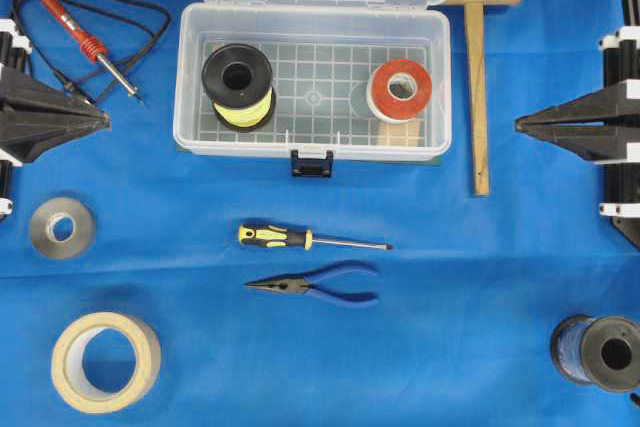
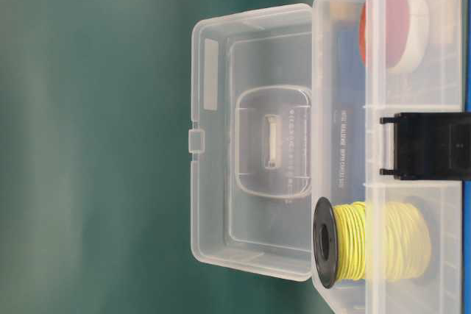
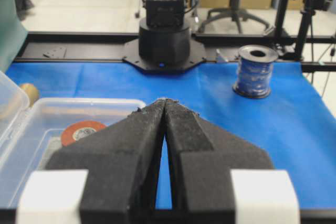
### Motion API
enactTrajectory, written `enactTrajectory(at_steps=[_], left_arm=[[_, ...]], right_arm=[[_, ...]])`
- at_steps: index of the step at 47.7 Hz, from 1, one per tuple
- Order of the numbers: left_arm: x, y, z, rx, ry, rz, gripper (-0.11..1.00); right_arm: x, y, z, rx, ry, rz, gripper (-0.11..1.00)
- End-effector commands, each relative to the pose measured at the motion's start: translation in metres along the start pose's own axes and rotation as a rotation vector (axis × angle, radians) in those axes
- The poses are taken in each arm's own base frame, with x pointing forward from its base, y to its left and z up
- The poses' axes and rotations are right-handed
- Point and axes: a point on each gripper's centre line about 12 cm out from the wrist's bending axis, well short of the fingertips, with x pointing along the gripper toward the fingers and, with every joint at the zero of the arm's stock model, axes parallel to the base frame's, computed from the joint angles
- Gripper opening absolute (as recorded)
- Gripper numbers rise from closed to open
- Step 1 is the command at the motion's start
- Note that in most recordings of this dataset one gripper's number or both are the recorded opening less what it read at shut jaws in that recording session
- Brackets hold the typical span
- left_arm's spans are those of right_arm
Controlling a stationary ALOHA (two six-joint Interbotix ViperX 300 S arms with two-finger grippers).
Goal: Close the tool box with the left arm.
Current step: 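Move the left gripper toward the raised clear lid of the tool box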
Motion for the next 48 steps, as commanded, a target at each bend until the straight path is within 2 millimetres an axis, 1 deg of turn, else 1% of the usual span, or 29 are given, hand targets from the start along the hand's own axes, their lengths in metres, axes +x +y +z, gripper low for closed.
enactTrajectory(at_steps=[1,7,17,26,33,34,36,39,44,48], left_arm=[[0.005,0.003,0.007,-0.028,-0.014,0.021,0.00],[0.007,0.008,0.013,-0.022,-0.016,0.045,0.00],[0.016,0.027,0.027,-0.007,0.007,0.130,0.00],[0.027,0.058,0.050,0.055,0.025,0.257,0.00],[0.034,0.092,0.060,0.100,0.054,0.384,0.02],[0.035,0.096,0.062,0.103,0.060,0.401,0.03],[0.038,0.106,0.062,0.108,0.076,0.429,0.10],[0.042,0.120,0.063,0.107,0.098,0.469,0.27],[0.052,0.144,0.063,0.104,0.132,0.529,0.58],[0.060,0.163,0.061,0.108,0.169,0.569,0.80]], right_arm=[[0.004,0.000,0.017,0.004,-0.040,-0.002,0.00],[0.007,-0.001,0.022,0.007,-0.021,-0.004,0.00],[0.008,-0.004,0.021,0.006,0.012,-0.020,0.00],[0.010,-0.006,0.015,0.006,0.043,-0.029,0.00],[0.011,-0.006,0.011,0.005,0.058,-0.029,0.00],[0.012,-0.006,0.011,0.005,0.060,-0.029,0.00],[0.012,-0.006,0.010,0.005,0.066,-0.029,0.00],[0.013,-0.006,0.008,0.007,0.078,-0.030,0.00],[0.013,-0.006,0.006,0.005,0.092,-0.029,0.00],[0.013,-0.006,0.005,0.006,0.095,-0.030,0.00]])
